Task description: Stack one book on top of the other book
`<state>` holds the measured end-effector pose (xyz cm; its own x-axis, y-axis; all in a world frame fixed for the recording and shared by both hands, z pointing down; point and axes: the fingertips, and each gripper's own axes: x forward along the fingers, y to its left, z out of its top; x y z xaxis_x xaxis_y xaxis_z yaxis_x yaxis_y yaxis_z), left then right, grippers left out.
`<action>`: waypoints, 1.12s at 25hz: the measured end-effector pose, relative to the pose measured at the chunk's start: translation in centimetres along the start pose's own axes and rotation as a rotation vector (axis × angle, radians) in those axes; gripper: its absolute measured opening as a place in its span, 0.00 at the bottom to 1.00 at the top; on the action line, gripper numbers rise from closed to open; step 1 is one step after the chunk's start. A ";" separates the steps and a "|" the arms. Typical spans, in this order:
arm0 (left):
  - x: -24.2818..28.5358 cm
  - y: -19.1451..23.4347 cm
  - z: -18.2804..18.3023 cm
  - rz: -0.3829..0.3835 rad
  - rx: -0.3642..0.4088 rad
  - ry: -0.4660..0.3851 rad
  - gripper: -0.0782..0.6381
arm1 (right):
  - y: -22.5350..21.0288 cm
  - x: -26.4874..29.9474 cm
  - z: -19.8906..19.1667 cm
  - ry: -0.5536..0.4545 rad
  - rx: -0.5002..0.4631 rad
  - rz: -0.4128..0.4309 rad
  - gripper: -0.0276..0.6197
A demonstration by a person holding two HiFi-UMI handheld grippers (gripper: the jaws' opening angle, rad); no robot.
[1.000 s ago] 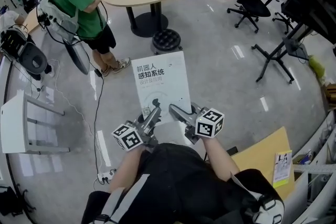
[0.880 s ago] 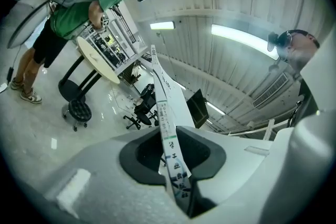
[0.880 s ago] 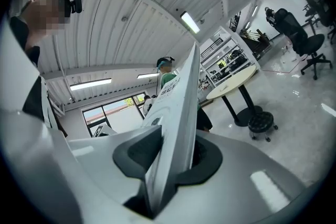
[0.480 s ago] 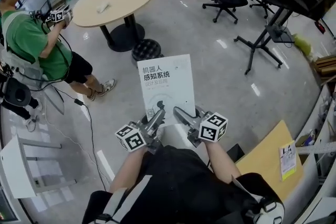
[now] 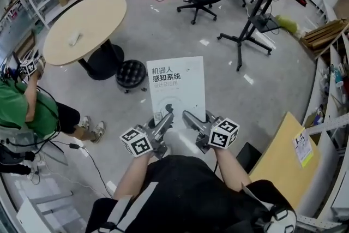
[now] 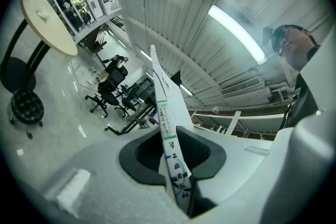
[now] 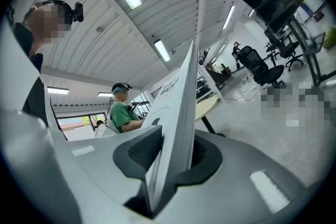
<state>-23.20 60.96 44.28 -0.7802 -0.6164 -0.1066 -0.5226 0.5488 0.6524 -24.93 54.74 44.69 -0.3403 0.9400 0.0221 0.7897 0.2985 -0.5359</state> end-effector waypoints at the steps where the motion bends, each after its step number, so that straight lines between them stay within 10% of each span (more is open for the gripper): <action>1: 0.6 0.5 0.4 -0.018 -0.004 0.016 0.20 | -0.5 0.3 0.4 -0.012 0.002 -0.021 0.18; 17: 11.2 3.2 -1.2 -0.291 -0.087 0.239 0.21 | -8.3 -3.0 3.8 -0.154 0.018 -0.324 0.17; 28: 24.3 2.4 -2.8 -0.352 -0.016 0.319 0.21 | -18.1 -8.8 9.9 -0.247 0.016 -0.355 0.17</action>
<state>-42.45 45.73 45.42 -0.4109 -0.9073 -0.0891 -0.7292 0.2684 0.6294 -41.32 39.47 45.88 -0.7029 0.7113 0.0056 0.5943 0.5915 -0.5450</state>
